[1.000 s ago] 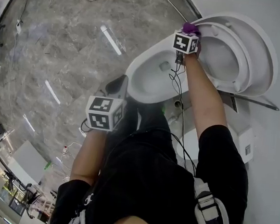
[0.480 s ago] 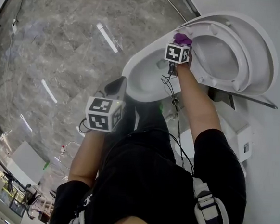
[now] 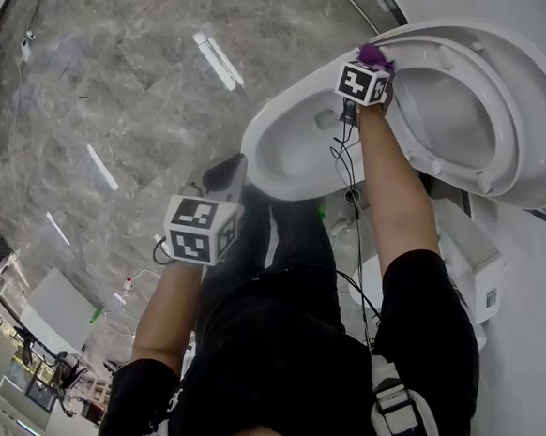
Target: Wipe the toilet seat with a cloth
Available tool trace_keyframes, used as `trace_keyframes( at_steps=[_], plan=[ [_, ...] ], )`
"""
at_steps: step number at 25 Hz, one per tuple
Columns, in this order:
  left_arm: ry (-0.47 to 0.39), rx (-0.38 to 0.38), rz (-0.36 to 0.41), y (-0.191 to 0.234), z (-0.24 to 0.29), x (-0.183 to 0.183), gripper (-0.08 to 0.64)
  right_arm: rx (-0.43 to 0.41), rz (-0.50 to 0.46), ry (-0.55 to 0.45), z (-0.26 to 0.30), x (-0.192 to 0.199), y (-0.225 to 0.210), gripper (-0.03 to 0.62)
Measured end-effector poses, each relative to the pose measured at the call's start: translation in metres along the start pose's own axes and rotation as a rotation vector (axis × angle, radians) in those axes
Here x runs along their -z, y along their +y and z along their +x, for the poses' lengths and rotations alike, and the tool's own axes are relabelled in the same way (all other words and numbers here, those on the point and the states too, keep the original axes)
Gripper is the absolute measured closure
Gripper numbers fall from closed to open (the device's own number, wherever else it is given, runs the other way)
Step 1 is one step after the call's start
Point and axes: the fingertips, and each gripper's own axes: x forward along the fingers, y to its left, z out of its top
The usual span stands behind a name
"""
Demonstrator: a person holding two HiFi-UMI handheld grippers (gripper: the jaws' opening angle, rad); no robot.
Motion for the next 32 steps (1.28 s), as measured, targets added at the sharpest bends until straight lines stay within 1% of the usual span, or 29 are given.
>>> trace_keyframes(
  at_steps=[2, 4, 7, 10, 13, 16, 21, 24, 27, 32],
  plan=[
    [-0.001, 0.008, 0.009, 0.001, 0.007, 0.0, 0.56, 0.002, 0.017, -0.007, 0.006, -0.006, 0.003, 0.538],
    [-0.007, 0.015, 0.018, 0.003, 0.012, -0.004, 0.56, 0.008, 0.006, -0.007, 0.012, -0.007, 0.007, 0.537],
    [-0.014, 0.016, 0.024, 0.007, 0.017, -0.007, 0.56, 0.015, -0.046, 0.011, 0.024, 0.008, 0.013, 0.538],
    [-0.011, 0.018, 0.026, 0.01, 0.022, -0.006, 0.56, 0.017, -0.049, 0.031, 0.034, 0.02, 0.015, 0.538],
    [-0.035, 0.038, 0.044, 0.006, 0.023, -0.007, 0.56, 0.035, -0.013, 0.026, 0.035, 0.025, 0.011, 0.538],
    [-0.045, 0.079, 0.07, -0.004, 0.022, -0.004, 0.56, 0.065, 0.023, 0.034, 0.036, 0.041, 0.007, 0.538],
    [-0.022, 0.113, 0.091, -0.017, 0.029, 0.003, 0.56, 0.11, 0.154, 0.04, 0.027, 0.061, -0.011, 0.538],
    [-0.012, 0.124, 0.118, -0.02, 0.028, 0.004, 0.56, 0.141, 0.215, 0.075, 0.018, 0.079, -0.022, 0.538],
    [-0.009, 0.124, 0.145, -0.02, 0.025, 0.002, 0.56, 0.183, 0.254, 0.123, 0.007, 0.104, -0.04, 0.538],
    [0.001, 0.132, 0.171, -0.026, 0.021, -0.003, 0.56, 0.218, 0.294, 0.141, -0.012, 0.129, -0.064, 0.537]
  ],
)
